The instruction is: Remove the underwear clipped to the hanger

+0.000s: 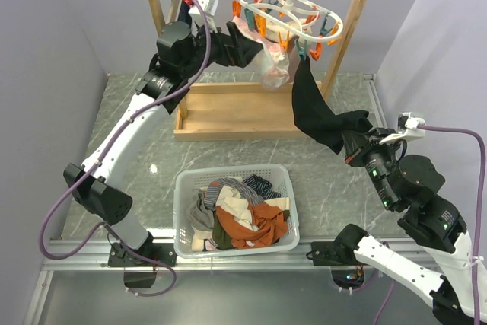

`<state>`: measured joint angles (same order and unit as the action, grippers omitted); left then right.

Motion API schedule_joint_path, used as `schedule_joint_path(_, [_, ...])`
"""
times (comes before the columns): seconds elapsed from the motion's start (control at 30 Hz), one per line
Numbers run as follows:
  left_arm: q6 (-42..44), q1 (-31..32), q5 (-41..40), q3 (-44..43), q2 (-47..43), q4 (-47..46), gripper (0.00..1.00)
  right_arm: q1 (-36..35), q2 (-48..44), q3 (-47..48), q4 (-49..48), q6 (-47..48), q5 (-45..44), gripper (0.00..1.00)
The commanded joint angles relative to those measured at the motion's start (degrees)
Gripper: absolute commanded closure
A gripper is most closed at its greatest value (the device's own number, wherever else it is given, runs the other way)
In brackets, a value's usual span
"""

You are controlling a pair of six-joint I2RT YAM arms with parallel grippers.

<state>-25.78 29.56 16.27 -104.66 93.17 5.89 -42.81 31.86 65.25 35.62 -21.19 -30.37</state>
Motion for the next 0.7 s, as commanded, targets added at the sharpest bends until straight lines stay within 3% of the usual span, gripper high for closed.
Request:
schedule_joint_path(0.0, [-1.47,2.60,-6.48,-10.36,-0.20,14.27,0.01,0.36,1.37,2.42,-2.30,0.53,0.49,1.00])
schedule_joint_path(0.03, [-1.73,2.61,-11.21,-14.30,0.69,18.59,0.01,0.36,1.45,2.51,-2.48,0.54,0.49,1.00])
schedule_joint_path(0.1, [-0.77,2.43,-14.15,-14.08,1.23,26.58,0.00,0.36,1.63,2.60,-3.27,0.62,0.66,1.00])
schedule_joint_path(0.3, [-1.20,1.46,-15.84,2.25,-2.46,30.93,0.01,0.44,3.12,2.77,-4.41,0.89,1.72,1.00])
schedule_joint_path(0.43, [-3.31,2.34,-8.46,12.28,-11.15,14.46,0.00,0.36,3.83,1.99,-4.68,0.62,3.38,1.00])
schedule_joint_path(0.67, [-4.27,5.51,-0.55,-5.54,-0.89,13.36,0.00,0.44,5.32,0.31,-6.44,2.64,13.31,1.00])
